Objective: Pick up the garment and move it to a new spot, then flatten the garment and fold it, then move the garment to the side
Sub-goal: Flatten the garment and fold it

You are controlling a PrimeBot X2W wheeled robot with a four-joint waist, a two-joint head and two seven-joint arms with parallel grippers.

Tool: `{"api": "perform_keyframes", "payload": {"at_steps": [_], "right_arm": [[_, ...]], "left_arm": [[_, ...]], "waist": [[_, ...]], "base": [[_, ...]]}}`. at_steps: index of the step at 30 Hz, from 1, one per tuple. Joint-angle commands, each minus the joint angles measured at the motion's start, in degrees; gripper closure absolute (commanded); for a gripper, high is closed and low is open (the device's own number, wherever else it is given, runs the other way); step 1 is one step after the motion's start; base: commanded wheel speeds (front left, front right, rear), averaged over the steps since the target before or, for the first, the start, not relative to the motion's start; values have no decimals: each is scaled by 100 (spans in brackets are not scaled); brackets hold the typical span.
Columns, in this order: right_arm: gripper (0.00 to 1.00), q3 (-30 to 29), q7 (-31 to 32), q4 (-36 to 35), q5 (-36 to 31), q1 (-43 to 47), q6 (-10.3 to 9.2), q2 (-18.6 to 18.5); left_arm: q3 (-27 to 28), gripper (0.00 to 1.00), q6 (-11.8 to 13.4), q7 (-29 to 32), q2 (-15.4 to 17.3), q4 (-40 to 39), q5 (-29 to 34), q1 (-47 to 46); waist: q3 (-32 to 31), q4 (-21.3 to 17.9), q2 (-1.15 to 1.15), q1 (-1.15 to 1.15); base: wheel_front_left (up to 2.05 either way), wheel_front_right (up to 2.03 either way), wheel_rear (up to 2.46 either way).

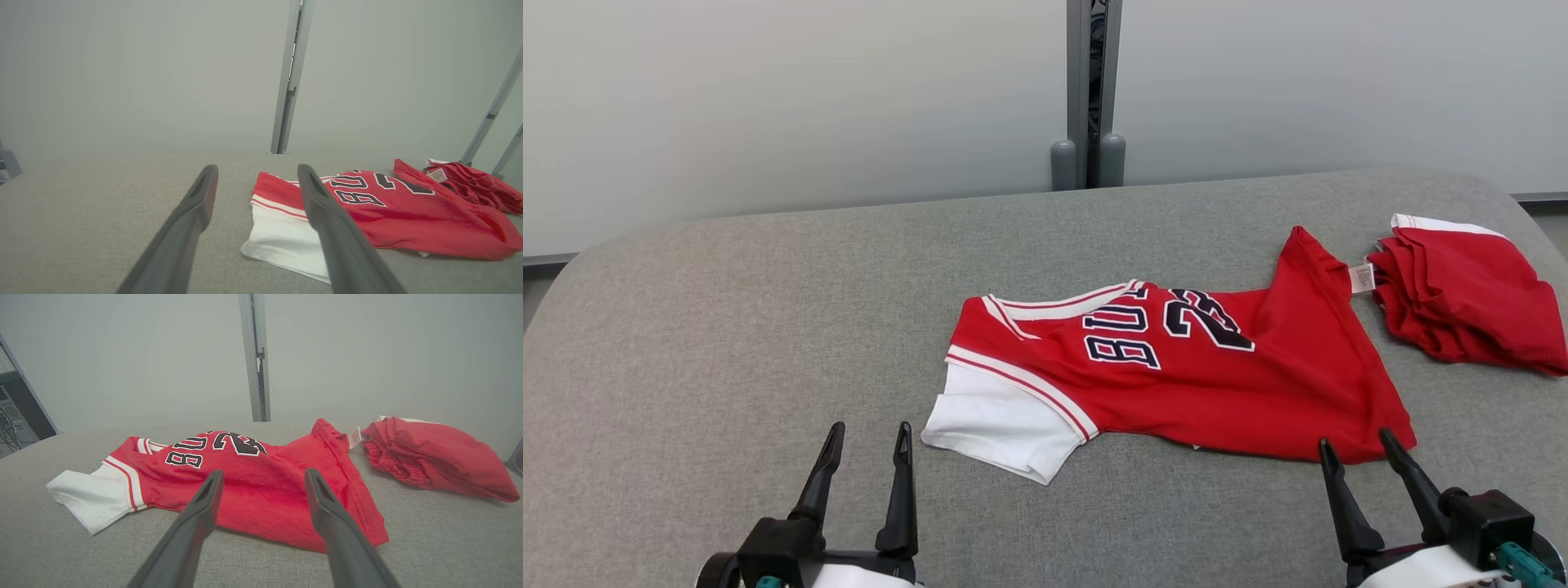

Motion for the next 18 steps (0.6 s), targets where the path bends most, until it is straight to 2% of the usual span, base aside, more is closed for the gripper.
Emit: {"api": "perform_keyframes", "payload": {"at_steps": [1,18], "right_arm": [[0,-4,-29,-19,-12,45,2,-8],[0,-4,-30,-9,46,51,2,52]], "left_arm": [[21,0,8,-24,23,23,-13,15],[-35,0,-76,-24,23,402,107,-8]], "waist": [[-14,-8,0,0],[-38,-19,0,0]], "base": [[0,0,0],[0,0,0]]}}
